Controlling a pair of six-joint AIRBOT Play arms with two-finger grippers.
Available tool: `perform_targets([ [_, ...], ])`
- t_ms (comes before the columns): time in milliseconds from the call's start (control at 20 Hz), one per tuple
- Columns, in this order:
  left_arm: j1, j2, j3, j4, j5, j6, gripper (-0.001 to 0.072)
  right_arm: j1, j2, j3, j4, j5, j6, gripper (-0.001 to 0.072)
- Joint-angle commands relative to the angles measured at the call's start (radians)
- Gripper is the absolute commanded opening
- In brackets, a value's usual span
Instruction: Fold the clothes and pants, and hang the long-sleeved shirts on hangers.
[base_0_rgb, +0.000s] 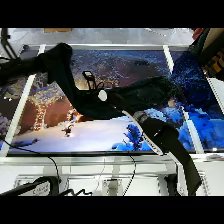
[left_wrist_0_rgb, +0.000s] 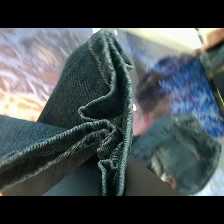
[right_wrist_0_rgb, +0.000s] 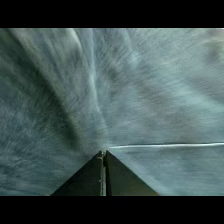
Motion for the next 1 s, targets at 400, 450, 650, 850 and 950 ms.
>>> perform_targets([
  [400, -0.461, -0.342, 0.000, 0.000, 0.109, 0.029, 0.0041, -0.484, 0.227, 0.001, -0.125, 0.178, 0.002, 0.0036],
  [450, -0.502, -0.367, 0.000, -0.001, 0.126, 0.029, 0.0055, -0.520, 0.248, 0.001, -0.125, 0.201, 0.002, 0.0036],
  [650, -0.593, -0.393, 0.000, 0.000, 0.126, 0.074, 0.0602, -0.612, 0.296, 0.000, -0.126, 0.311, 0.002, 0.0036],
  [850, -0.525, -0.351, 0.000, 0.125, 0.076, 0.156, 0.0602, -0.658, 0.298, -0.010, -0.146, 0.427, -0.061, 0.0037],
  [950, -0.432, -0.323, 0.000, 0.227, 0.024, 0.123, 0.0602, -0.683, 0.298, -0.021, -0.187, 0.497, -0.124, 0.0036],
])
